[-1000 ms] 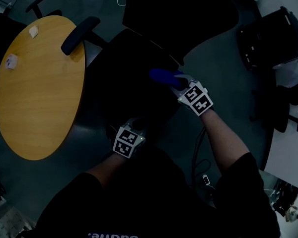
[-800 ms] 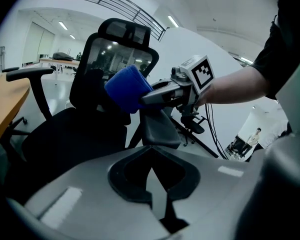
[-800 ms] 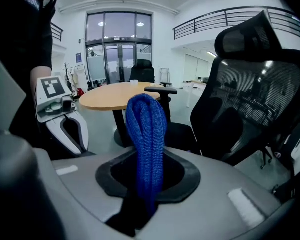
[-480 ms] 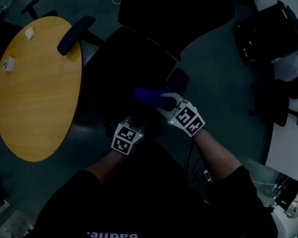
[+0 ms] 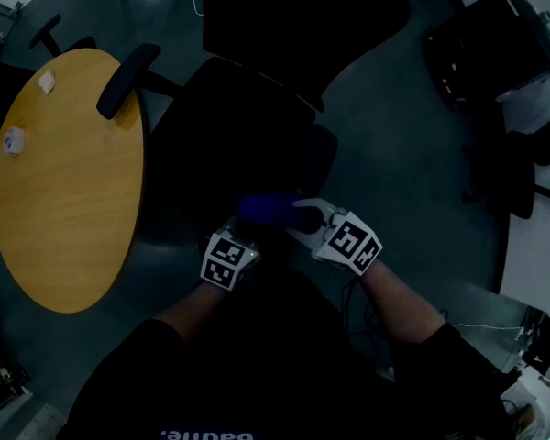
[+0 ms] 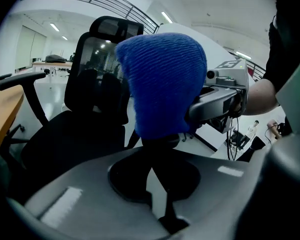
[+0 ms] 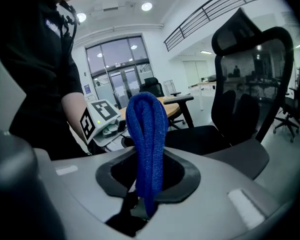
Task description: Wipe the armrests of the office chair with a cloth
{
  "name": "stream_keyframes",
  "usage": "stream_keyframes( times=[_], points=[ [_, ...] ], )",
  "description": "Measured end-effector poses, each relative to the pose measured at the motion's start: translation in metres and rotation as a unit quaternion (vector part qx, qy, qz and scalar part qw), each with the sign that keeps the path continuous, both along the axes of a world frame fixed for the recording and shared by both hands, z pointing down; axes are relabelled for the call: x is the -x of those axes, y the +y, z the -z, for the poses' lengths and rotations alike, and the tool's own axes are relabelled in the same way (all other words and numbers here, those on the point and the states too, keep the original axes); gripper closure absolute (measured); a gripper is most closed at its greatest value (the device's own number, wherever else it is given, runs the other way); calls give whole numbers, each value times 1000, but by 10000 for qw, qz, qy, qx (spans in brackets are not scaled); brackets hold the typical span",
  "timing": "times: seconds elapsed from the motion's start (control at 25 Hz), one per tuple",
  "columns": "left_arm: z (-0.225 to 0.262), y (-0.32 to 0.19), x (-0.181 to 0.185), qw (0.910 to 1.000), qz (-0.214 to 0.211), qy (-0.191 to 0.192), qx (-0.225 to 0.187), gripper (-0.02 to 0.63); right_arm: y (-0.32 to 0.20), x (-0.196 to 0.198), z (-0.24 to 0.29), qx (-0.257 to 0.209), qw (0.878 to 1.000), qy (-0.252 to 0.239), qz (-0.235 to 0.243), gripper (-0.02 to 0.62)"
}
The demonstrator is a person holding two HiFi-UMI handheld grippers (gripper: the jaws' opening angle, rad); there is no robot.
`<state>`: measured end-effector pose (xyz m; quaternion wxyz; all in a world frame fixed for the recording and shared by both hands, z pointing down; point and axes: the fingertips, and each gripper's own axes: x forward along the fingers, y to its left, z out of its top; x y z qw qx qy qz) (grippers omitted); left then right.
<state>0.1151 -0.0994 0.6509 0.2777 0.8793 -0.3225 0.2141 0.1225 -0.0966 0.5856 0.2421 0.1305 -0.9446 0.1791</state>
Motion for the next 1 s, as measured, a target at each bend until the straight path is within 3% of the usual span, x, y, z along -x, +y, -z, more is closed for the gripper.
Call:
stream_keyframes(
  times=[0.24, 0.44, 0.56, 0.76, 0.88, 1.0],
  points=[
    [1, -2, 0, 9999, -46, -129, 6, 592, -57, -73, 34, -182, 9905, -441, -1291, 506],
    [2, -1, 0, 9997, -92, -237, -32, 592, -129, -149, 32, -610, 9743, 181, -2161, 506],
    [2, 0, -2, 9995, -123, -273, -54, 592, -160, -173, 16, -923, 9682, 959, -2120, 506],
    [4, -3, -7, 9994, -99, -336, -39, 592, -179, -176, -20, -1135, 9623, 1968, -1495, 506],
    [3, -5, -9, 9992, -101, -395, -43, 592, -171, -169, -37, -1163, 9622, 2159, -1185, 506],
    [2, -4, -9, 9991, -70, -426, -38, 592, -156, -167, -42, -1042, 9653, 1970, -1364, 506]
  ],
)
